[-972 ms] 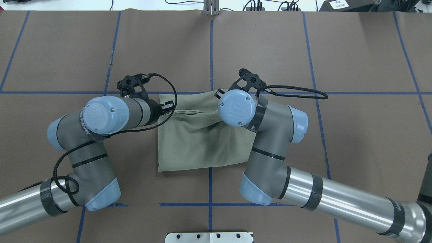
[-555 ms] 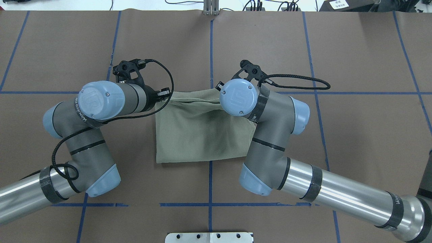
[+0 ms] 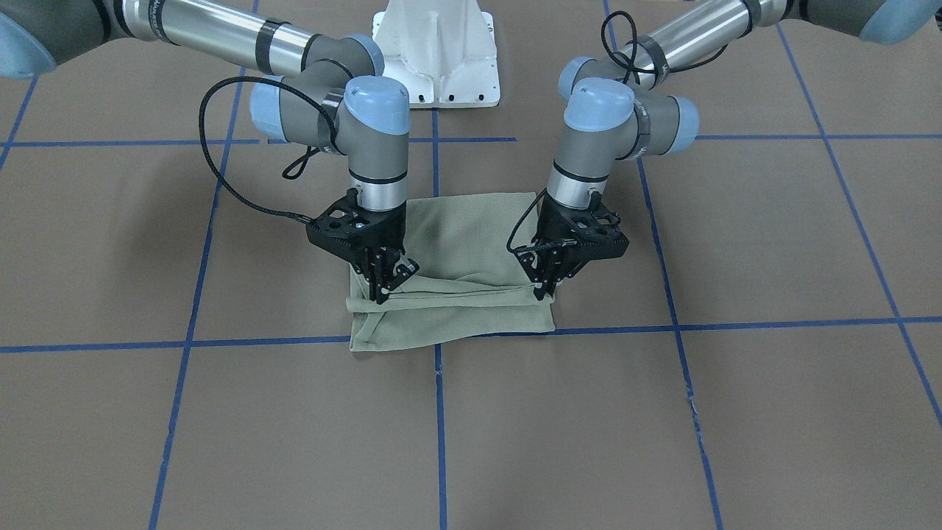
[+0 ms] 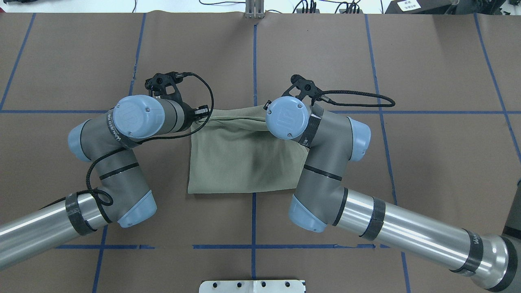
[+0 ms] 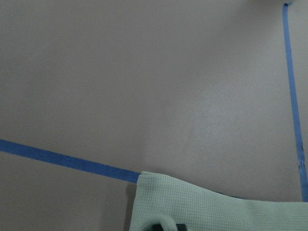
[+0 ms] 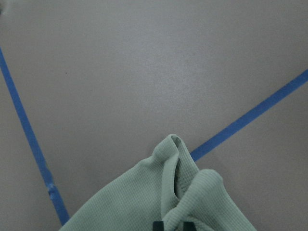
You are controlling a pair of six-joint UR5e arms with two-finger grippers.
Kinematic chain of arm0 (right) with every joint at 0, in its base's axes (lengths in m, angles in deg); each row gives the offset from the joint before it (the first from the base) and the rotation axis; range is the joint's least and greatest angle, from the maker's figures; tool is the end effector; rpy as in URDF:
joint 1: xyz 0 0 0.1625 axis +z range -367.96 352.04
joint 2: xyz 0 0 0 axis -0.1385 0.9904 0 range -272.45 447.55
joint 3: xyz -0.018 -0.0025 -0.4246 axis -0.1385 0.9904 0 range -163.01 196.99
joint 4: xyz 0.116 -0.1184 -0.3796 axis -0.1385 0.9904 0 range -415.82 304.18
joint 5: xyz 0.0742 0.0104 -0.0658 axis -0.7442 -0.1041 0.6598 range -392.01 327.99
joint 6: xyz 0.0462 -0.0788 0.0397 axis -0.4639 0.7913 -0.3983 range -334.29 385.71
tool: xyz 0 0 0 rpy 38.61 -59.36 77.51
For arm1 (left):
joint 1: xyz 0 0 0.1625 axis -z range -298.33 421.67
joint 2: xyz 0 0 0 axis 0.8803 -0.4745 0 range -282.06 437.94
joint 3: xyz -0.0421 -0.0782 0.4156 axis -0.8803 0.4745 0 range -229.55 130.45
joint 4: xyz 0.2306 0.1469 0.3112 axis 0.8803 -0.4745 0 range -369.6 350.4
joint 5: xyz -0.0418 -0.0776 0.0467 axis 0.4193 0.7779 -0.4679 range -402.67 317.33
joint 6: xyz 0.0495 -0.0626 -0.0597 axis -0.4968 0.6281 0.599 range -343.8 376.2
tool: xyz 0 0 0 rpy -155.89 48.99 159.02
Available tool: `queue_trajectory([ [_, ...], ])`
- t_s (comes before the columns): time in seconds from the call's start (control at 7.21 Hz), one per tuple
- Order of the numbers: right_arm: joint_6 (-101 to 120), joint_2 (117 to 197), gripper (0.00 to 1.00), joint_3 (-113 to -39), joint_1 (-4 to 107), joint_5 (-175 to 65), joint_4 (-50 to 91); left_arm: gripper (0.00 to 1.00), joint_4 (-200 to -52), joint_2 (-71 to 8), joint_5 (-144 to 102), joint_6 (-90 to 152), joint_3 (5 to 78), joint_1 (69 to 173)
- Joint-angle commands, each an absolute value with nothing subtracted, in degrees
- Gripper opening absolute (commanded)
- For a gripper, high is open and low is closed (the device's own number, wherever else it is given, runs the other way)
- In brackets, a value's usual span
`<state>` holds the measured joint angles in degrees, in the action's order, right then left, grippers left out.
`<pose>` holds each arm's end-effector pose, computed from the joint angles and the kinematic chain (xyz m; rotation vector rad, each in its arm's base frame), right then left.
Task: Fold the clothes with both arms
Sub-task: 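Lay the folded edge onto the far half with both grippers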
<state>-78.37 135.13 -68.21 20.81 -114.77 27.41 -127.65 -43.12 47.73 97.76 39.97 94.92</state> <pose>-0.5764 -0.4829 0.2377 0.2236 -0.7715 0.7574 0.5076 -0.4914 0.2937 0.3607 0.9656 -0.3907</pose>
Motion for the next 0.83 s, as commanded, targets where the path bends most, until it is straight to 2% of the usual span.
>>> queue_trajectory([
  [0.0, -73.17, 133.96, 1.00, -68.53, 21.47, -115.15, 27.58, 1.00, -127.63, -43.17, 48.47, 90.86, 41.14, 96.12],
  [0.28, -72.11, 131.86, 1.00, -69.06, 21.13, -116.73, 27.85, 1.00, -127.46, -41.77, 60.47, 82.50, 43.69, 101.20],
  [0.69, -71.85, 132.63, 1.00, -67.40, 15.68, -113.93, 27.94, 1.00, -127.54, -41.68, 60.43, 82.56, 43.61, 101.23],
])
